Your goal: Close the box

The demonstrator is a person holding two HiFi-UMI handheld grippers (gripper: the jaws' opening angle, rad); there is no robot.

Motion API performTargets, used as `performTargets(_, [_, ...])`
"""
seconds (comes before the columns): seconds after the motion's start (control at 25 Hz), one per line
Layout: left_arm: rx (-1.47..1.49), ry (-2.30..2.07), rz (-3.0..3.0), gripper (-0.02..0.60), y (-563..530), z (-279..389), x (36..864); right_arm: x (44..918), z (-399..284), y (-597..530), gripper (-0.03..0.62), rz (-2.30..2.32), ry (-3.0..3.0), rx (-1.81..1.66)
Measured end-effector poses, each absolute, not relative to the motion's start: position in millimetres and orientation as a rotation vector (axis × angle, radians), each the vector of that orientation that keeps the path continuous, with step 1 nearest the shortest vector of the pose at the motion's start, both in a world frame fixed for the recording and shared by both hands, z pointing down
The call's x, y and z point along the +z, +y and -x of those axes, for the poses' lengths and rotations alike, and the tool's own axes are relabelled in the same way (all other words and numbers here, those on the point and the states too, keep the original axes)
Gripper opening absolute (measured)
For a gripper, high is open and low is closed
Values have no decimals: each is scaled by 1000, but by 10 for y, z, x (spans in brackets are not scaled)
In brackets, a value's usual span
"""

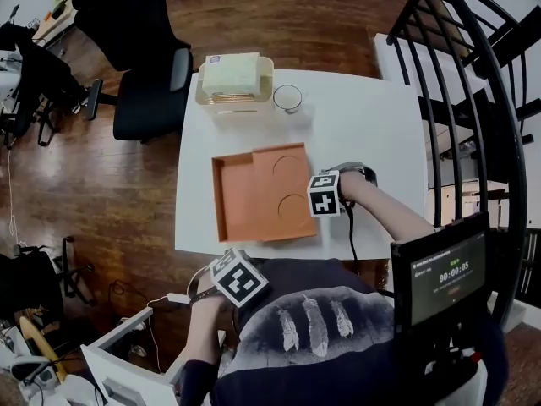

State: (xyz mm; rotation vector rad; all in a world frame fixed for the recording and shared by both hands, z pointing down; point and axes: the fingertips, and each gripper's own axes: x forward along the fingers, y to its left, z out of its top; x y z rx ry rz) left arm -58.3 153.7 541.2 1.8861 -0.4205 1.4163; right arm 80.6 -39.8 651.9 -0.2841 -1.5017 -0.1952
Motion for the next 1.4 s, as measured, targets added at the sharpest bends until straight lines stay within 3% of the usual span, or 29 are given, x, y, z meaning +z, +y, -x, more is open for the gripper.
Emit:
performTargets(0.64, [1386, -466, -1888, 15, 1375, 831, 5298, 6592, -521, -392, 8, 310, -1486, -203])
performTargets(1.08, [1566, -743, -1879, 14, 643, 2130, 5360, 6601, -509, -383, 8, 312, -1481, -194])
performTargets(1.4, [1729, -477, -1917, 14, 378, 2565, 6087, 6639, -489, -401, 8, 313, -1417, -179])
